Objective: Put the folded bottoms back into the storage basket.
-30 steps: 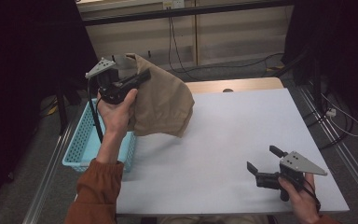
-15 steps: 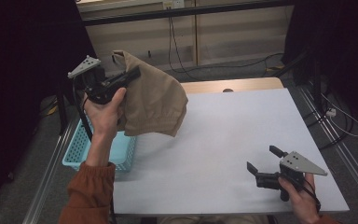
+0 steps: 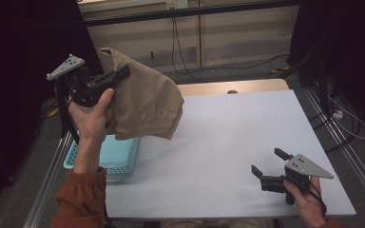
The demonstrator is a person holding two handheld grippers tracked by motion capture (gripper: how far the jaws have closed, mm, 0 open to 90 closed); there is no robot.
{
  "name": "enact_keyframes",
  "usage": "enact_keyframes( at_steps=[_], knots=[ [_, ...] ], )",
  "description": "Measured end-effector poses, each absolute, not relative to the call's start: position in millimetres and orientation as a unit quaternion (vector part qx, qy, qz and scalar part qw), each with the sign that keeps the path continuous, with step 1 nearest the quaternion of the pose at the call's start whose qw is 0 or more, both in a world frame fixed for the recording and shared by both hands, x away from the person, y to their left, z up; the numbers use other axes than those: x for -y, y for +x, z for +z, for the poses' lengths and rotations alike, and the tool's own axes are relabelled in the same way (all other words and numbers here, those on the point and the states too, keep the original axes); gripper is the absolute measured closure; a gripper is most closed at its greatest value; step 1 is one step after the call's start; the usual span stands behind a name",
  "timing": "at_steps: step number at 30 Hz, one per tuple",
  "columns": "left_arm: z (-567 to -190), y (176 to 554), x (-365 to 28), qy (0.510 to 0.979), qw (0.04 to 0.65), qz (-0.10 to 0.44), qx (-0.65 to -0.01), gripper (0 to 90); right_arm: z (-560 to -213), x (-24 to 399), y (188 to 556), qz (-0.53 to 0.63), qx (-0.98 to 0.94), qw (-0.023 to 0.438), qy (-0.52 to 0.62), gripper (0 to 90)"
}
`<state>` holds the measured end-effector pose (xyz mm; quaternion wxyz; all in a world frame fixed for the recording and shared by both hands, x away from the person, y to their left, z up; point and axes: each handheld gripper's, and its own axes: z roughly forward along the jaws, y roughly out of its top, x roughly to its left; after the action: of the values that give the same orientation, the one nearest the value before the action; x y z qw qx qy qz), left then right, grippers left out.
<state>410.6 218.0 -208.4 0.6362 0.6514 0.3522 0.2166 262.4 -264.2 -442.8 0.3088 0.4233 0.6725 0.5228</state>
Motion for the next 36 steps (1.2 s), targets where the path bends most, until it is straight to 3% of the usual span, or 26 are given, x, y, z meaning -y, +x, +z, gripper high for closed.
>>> enact_keyframes(
  at_steps=[36],
  knots=[
    [-184, 383, -276, 0.630, 0.631, 0.259, -0.372, 87.0, -443, 264, 263, 0.520, -0.674, 0.309, 0.424, 1.5]
  ],
)
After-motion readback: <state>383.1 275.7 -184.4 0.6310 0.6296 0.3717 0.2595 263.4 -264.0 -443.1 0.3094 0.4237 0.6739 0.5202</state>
